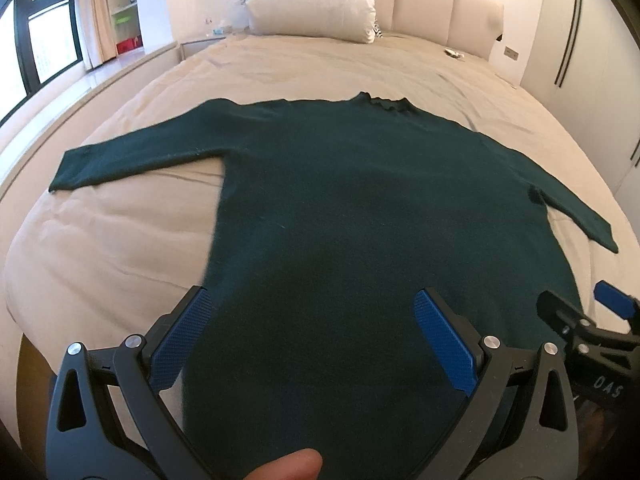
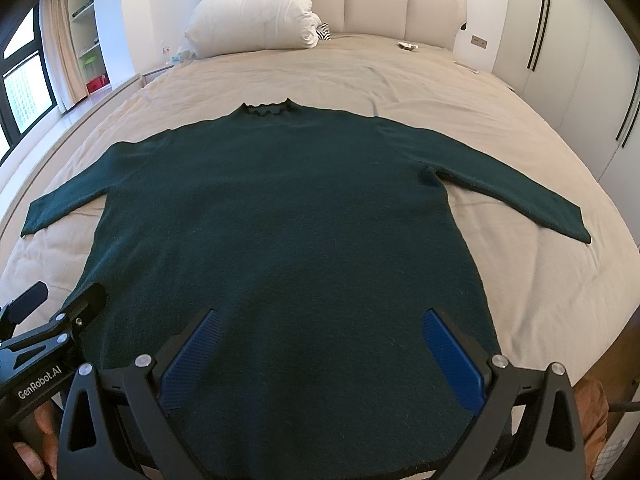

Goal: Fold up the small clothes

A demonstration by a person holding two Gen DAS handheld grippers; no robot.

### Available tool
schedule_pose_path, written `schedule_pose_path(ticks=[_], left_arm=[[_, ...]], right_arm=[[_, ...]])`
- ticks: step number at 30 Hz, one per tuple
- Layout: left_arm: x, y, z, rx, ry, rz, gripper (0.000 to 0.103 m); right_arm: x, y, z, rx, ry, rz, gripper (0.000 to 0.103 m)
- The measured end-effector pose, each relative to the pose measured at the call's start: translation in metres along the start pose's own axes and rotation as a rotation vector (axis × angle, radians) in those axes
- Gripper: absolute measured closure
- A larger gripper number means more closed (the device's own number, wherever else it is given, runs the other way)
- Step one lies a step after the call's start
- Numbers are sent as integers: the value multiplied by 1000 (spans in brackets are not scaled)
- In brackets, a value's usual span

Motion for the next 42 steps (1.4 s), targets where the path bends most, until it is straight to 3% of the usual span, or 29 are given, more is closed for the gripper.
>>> schedule_pose_path(ticks=[5,7,10,12,14,17,18,19,22,24,27,29,32,34,40,42], left_arm=[[-35,-18,0,41,-17,-53,0],[-63,-33,-7,105,-25,-134,0],[-116,-53,-6,146,69,-326,0],[-149,-59,13,100,197,-465,0],[-170,-53,34,8,276,-572,0],[-190,-33,73,-214,379,-723,0],[-198,-30,77,-211,412,-767,0],[-211,-30,75,-155,430,-816,0],[-242,-44,61,13,372,-792,3],[-263,-61,41,142,252,-743,4],[-273,-98,-13,457,-1,-510,2],[-275,-106,-26,536,-53,-445,0],[-293,-107,-11,485,-100,-505,0],[-313,-102,3,466,-41,-608,0],[-400,-66,76,361,130,-1153,1],[-415,-59,97,359,145,-1242,1]], right_arm=[[-2,-6,2,3,-2,-11,0],[-2,-9,4,5,-1,-8,0],[-3,-15,6,10,-11,9,0],[-5,-20,7,11,-14,7,0],[-9,-25,8,17,-16,-2,0],[-17,-32,13,20,-19,-21,0],[-19,-33,15,17,-19,-23,0],[-21,-33,19,11,-21,-29,0],[-26,-34,28,-4,-12,-44,0],[-29,-35,33,-13,-10,-47,0],[-34,-38,42,-22,-3,-53,0],[-39,-41,49,-34,-5,-56,0],[-47,-43,56,-41,-7,-70,0],[-51,-44,61,-47,-7,-81,0],[-54,-44,75,-77,-9,-77,0],[-54,-44,78,-83,-9,-73,0]])
Point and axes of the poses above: each gripper's, at about its wrist camera, not at the fingertips, and z roughly the way its jaws point, x to its right, y to its underside, the point moved 2 cm from there along z, roughly the way its jaws point, and after that the axes turned 5 degrees about x, right-handed, at the moved point
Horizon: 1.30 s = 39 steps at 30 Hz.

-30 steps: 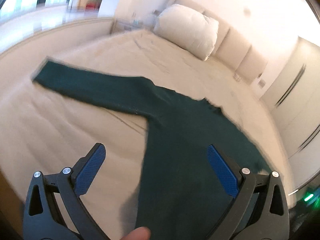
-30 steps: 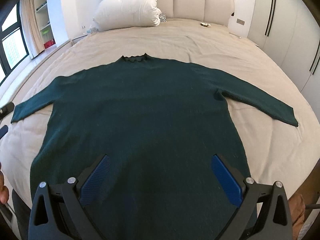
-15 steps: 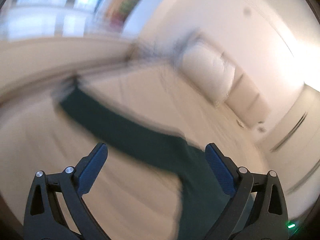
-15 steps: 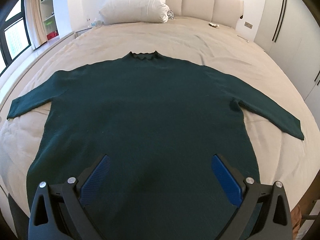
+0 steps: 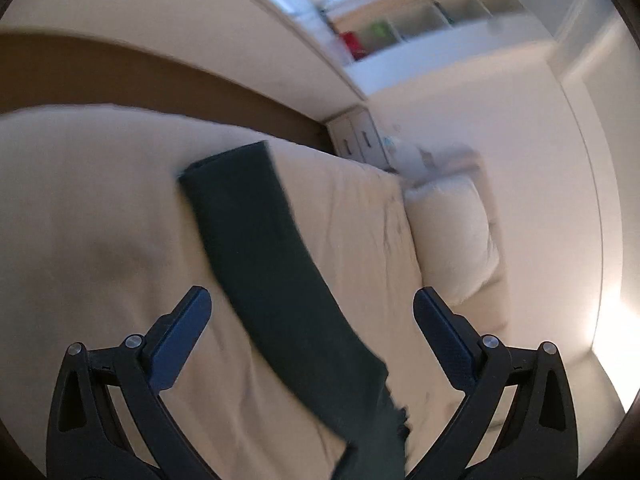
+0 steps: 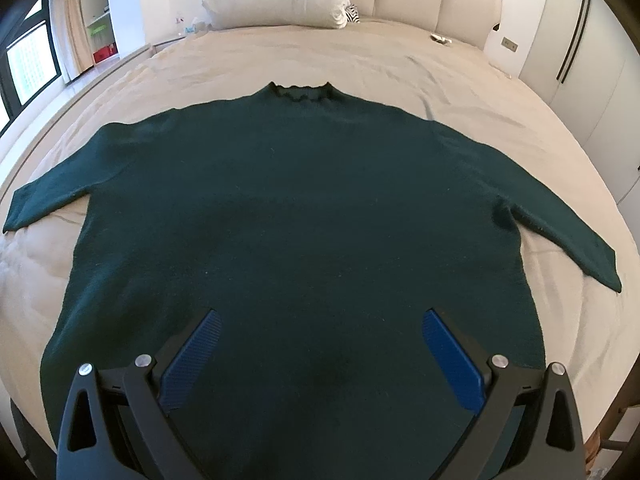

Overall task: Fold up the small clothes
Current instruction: 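Grasp the sweater sleeve with the left gripper and lift it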

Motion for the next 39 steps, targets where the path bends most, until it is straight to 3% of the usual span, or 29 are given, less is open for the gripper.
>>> schedule_pose_path(ticks=[3,6,9,14,20,26,28,31,35,36,38,39], left_arm=[[-24,-15,23,-32,26,-137,1],[-46,-23,40,-30,50,-202,3],[-64,-30,41,-21,69,-259,15],[-78,-23,40,-20,49,-306,23],[-88,-33,31,-7,29,-361,47],[-81,-27,16,41,-137,-338,47],[-76,-28,19,47,-170,-288,41],[-75,-32,24,36,-139,-260,29],[-75,-41,23,31,-78,-284,29],[-77,-42,22,30,-71,-289,33],[-81,-42,19,30,-65,-307,51],[-85,-42,20,25,-59,-321,67]], right_arm=[[-2,1,6,-14,-4,0,0],[-3,1,9,-23,-7,-2,0],[-4,1,12,-27,-9,-7,0],[-4,1,13,-28,-16,0,0],[-5,3,14,-28,-26,7,0],[-7,-1,14,-24,-28,16,0],[-8,-1,14,-24,-35,16,0],[-8,0,12,-22,-33,12,0],[-7,0,11,-19,-37,31,0],[-8,-1,12,-19,-41,35,0],[-9,-1,12,-16,-45,30,0],[-9,-1,12,-15,-46,28,0]])
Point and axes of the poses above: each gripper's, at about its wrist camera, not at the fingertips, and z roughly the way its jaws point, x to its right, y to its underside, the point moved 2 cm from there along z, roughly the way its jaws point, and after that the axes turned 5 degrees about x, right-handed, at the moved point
